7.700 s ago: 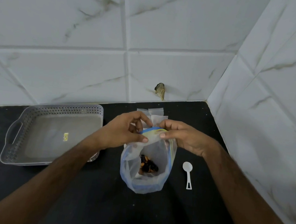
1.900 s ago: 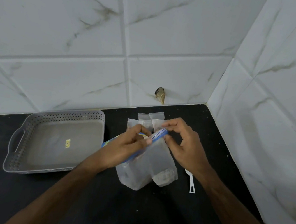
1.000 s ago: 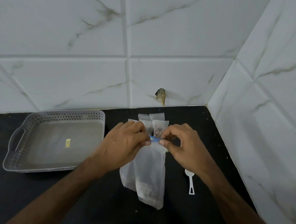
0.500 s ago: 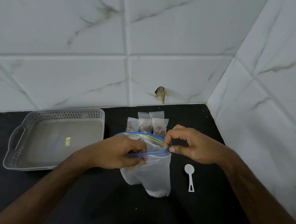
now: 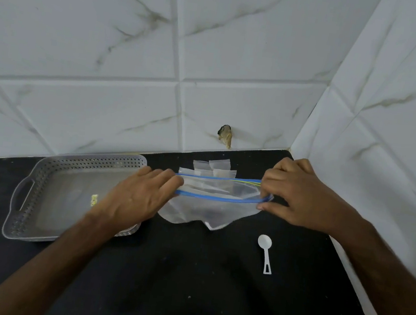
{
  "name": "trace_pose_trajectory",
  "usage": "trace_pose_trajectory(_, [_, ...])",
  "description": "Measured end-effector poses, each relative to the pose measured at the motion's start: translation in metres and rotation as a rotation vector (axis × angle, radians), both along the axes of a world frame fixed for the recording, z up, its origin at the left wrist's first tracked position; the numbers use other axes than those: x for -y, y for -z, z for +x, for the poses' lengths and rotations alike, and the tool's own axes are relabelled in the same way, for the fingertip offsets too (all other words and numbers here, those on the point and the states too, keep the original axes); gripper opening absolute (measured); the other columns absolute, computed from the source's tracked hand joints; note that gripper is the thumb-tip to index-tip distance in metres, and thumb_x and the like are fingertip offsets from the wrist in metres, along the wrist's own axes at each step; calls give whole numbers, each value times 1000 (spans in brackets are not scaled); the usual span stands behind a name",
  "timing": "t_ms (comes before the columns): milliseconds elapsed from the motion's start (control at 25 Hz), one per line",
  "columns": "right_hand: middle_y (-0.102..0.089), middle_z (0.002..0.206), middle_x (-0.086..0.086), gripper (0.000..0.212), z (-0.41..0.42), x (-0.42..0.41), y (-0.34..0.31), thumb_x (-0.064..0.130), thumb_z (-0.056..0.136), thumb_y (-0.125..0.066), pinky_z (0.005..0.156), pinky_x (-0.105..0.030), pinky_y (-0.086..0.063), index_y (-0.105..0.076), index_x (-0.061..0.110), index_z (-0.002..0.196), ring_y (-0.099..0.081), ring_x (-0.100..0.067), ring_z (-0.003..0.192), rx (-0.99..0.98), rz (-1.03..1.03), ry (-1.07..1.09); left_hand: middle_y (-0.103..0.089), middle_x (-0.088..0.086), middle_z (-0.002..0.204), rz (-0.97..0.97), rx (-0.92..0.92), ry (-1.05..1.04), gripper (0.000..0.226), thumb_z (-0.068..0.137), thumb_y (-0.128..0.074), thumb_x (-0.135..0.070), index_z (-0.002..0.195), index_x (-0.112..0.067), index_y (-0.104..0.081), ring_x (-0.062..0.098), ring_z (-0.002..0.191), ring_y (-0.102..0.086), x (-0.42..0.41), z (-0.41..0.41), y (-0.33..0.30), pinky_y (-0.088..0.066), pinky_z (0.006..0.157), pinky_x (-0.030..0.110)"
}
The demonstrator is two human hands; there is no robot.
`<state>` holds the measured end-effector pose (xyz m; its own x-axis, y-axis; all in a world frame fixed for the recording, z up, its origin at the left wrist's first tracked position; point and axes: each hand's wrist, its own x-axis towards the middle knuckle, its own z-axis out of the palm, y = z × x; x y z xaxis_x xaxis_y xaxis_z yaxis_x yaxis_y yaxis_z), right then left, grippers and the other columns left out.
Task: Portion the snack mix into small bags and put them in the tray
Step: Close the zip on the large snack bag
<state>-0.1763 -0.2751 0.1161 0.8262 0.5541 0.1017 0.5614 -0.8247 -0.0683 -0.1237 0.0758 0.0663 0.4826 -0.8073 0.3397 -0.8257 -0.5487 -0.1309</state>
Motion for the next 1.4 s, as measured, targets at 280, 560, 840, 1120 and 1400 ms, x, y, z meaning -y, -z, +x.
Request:
trace_pose_trajectory(280, [-63,88,20,18,2,12,-1,42,88,-58,85,-28,-23,-69,33,100,-53,-12,93,115,89,143,-60,-2,75,-57,264,41,23,105,-53,-23,88,-18,-67,23,67,-59,-5,-3,-18,-46,81,40])
trace_pose_trajectory(560, [-65,87,18,12,2,17,-16,42,83,-76,84,-31,-47,-70,32,85,-59,-8,92,-114,405,177,-58,0,78,-88,334,21,43,104,-53,-47,74,-17,-61,24,72,-59,2,-4,-39,-42,81,40])
trace_pose_trajectory(840, [-71,100,-3,18,5,27,6,-1,75,-80,81,-25,-57,-67,10,81,-71,-24,95,-488,942,279,-59,-4,94,-388,-259,-127,40,89,-59,-65,76,-28,-53,17,78,-56,-4,1,-23,-47,70,41])
trace_pose_trajectory(1120, [-70,99,4,40,8,23,25,-5,85,-71,82,-26,-54,-69,26,110,-67,-12,94,-542,746,397,-67,-16,95,-1009,-941,-153,47,74,-86,-7,93,-40,-60,6,83,-63,9,6,1,-51,68,21])
trace_pose_trajectory(1400, [-68,108,10,45,17,-68,26,50,87,-70,86,-31,-55,-60,31,126,-66,-6,96,-530,581,249,-71,-11,99,-1180,-1014,3,32,83,-77,4,106,-14,-64,10,84,-64,59,-1,-5,-55,80,23])
